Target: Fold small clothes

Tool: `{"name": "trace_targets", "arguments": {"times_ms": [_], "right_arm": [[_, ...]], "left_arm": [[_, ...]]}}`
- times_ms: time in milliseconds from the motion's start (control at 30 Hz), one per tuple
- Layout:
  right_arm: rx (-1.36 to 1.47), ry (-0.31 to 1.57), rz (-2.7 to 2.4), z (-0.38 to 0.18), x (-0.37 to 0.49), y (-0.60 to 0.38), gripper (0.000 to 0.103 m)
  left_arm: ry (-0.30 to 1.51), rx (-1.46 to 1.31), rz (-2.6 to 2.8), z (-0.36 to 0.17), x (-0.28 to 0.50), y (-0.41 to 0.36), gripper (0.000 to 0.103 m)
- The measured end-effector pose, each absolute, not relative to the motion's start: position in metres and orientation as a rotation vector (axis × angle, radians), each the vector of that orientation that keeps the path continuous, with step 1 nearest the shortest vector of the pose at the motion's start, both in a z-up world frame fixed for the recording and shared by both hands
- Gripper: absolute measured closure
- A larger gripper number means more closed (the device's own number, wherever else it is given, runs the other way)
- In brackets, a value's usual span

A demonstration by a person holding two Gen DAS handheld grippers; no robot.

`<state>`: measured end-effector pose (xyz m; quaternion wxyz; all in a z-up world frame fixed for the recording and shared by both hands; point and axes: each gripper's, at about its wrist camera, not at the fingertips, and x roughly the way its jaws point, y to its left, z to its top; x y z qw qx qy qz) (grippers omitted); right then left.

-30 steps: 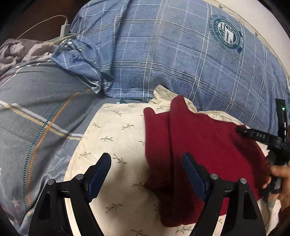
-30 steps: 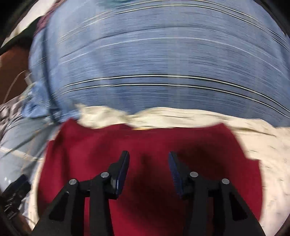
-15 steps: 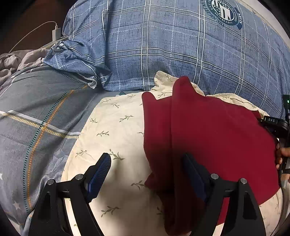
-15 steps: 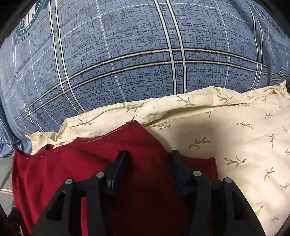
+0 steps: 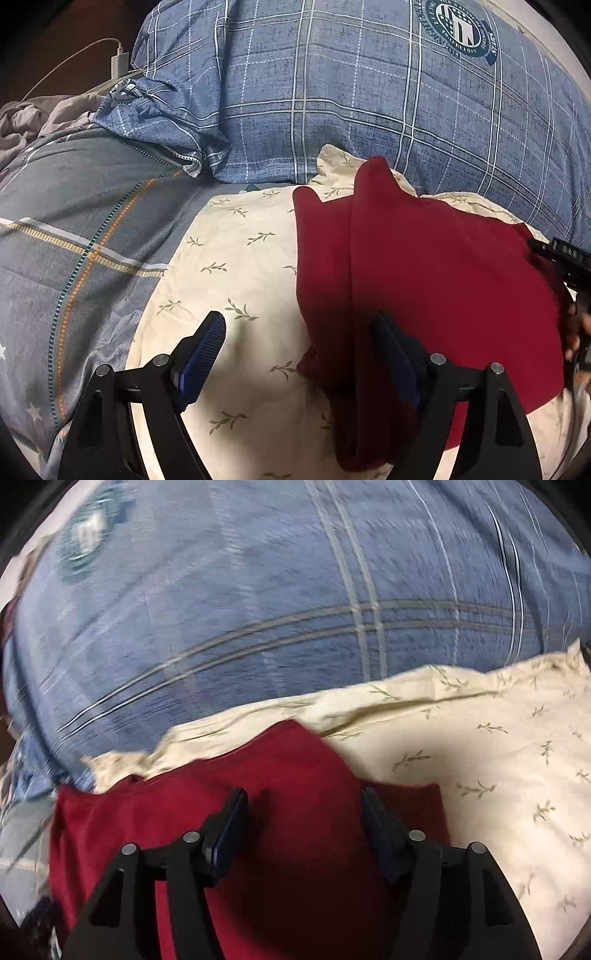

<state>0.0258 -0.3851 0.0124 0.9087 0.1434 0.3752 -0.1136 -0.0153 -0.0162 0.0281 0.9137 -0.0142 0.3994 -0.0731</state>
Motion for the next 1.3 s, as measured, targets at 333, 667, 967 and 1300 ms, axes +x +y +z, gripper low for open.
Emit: {"name": "trace_targets", "arguments": {"times_ms": [333,667,967,1300], "right_arm": [[0.196,0.797,0.107,0.040,0.046,-0.248,0.036],[0.067,0.969,0.148,-0.005,0.131,-0.147,0.063],[0.221,1.054,0.233,-0.003,0.139,-0.143,0.030],[-0.097,1.087,0.228,-0.009,0.131,-0.098,0.054]], "left_arm": [[0.819,-0.074,-0.170,0.038,-0.022,0.002,0.021],[0.856,-0.168,-0.196,0.036,-0.011,0.026,0.021],[0.877,-0.191,-0.228,0.033,-0.005,0.026,0.021],[0.868,-0.186,-0.329,0.036,-0.013,0.021,0.021]]}}
